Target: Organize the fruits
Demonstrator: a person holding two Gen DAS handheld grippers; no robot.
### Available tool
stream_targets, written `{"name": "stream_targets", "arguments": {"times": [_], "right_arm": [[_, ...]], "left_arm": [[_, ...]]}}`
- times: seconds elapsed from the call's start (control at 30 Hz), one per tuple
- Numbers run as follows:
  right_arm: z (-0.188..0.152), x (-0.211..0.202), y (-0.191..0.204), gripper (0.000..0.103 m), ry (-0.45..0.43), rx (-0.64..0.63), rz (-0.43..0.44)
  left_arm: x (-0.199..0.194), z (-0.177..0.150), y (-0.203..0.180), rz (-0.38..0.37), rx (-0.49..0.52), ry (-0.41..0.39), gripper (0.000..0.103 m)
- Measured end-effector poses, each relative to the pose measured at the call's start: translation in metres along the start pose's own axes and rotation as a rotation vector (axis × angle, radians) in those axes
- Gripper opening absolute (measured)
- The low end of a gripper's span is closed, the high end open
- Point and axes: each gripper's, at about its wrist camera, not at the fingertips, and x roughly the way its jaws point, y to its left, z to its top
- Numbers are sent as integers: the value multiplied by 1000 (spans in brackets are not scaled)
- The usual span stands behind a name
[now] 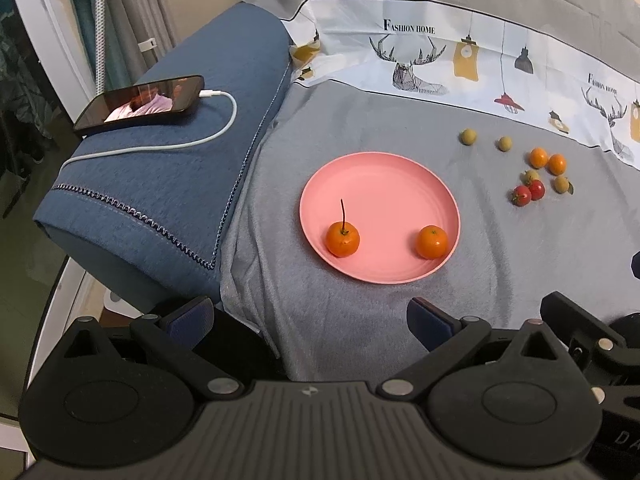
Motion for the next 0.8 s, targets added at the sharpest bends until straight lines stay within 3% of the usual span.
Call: {"name": "stream_targets", "arguments": {"times": [0.8], "right_arm": [[-3, 39, -47, 102, 67, 113, -38]], "left_arm": [[33, 37, -42, -4, 69, 24, 103]]}}
